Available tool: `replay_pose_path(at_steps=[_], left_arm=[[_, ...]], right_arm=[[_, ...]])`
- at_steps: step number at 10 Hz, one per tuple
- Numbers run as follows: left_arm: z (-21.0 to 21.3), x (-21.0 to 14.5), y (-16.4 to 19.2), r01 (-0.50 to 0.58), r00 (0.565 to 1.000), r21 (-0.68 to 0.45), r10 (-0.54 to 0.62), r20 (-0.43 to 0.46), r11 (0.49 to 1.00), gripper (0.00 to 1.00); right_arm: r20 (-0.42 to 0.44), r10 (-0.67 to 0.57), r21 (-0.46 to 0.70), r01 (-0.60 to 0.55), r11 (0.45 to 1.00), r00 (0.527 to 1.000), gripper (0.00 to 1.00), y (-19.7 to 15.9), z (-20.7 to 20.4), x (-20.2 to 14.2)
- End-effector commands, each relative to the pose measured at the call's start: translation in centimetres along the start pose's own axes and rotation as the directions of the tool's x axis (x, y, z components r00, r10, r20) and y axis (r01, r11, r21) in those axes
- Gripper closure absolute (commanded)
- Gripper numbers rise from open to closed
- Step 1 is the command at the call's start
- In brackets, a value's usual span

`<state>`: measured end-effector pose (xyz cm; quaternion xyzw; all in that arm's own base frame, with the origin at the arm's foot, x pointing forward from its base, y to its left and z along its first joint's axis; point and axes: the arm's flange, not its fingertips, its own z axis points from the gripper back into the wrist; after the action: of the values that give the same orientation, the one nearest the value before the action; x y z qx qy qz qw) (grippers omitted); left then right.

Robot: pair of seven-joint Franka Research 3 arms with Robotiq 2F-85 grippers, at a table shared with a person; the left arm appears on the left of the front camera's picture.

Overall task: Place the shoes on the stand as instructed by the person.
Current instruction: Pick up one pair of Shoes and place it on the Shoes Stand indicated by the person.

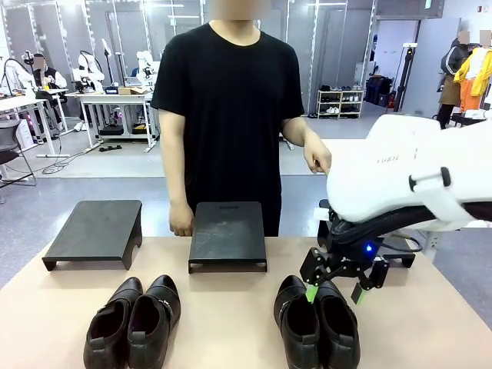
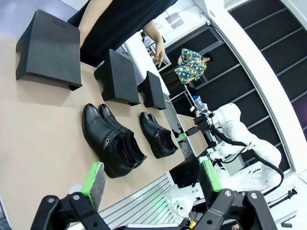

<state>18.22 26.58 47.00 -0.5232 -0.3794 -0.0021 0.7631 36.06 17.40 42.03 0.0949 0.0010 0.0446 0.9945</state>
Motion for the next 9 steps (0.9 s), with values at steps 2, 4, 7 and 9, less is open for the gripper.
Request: replay_pose_path(at_steps=[2, 4, 7, 9], left_arm=[[0.2, 0.3, 0.0, 0.02, 1.0, -0.019, -0.02, 0.009, 1.0, 0.0], [0.2, 0.3, 0.0, 0.02, 1.0, -0.019, -0.02, 0.009, 1.0, 0.0], [0.2, 0.3, 0.0, 0.02, 1.0, -0.019, -0.02, 0.009, 1.0, 0.0], [0.2, 0.3, 0.0, 0.02, 1.0, -0.019, -0.02, 0.009, 1.0, 0.0]], right_arm=[[0.04, -0.043, -0.088, 0.047, 0.995, 0.998, 0.0, 1.4, -3.5, 0.2], [0.044, -0.032, -0.13, 0.038, 0.991, 0.999, 0.0, 1.6, -4.9, 0.0], [0.056, -0.032, -0.13, 0.039, 0.991, 0.998, 0.0, 1.8, -6.6, 0.6], [0.051, -0.023, -0.136, 0.03, 0.99, 0.998, 0.0, 2.2, -7.3, 1.1]])
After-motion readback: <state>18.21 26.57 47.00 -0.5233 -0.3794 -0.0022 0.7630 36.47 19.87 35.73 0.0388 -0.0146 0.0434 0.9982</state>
